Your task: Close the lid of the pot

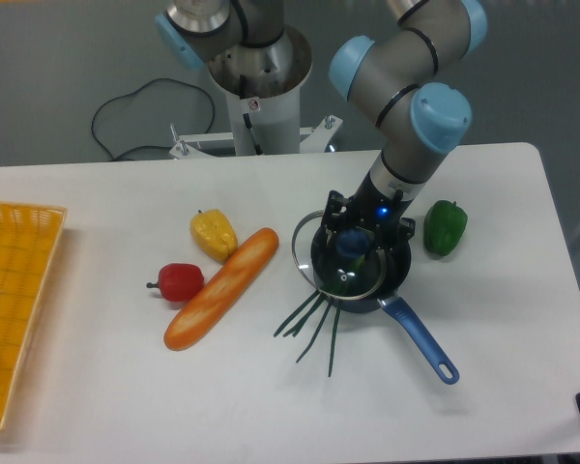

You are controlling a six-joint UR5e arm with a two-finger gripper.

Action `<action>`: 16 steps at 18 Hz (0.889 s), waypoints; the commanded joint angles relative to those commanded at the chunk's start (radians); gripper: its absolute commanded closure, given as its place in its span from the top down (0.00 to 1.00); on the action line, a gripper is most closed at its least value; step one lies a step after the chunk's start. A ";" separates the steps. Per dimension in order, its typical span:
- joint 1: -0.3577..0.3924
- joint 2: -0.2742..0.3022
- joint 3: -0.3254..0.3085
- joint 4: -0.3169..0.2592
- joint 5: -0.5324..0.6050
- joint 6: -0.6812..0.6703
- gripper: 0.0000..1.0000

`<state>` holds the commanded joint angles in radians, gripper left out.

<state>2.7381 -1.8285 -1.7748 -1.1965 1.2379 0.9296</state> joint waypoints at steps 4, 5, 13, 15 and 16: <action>0.003 -0.002 0.003 0.002 0.000 0.000 0.71; 0.003 -0.002 0.005 0.002 0.002 0.000 0.75; 0.002 -0.005 0.011 0.002 0.017 0.000 0.92; 0.002 -0.005 0.017 0.000 0.017 0.000 0.94; 0.002 -0.005 0.023 0.000 0.017 -0.002 0.94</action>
<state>2.7397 -1.8331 -1.7519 -1.1965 1.2548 0.9281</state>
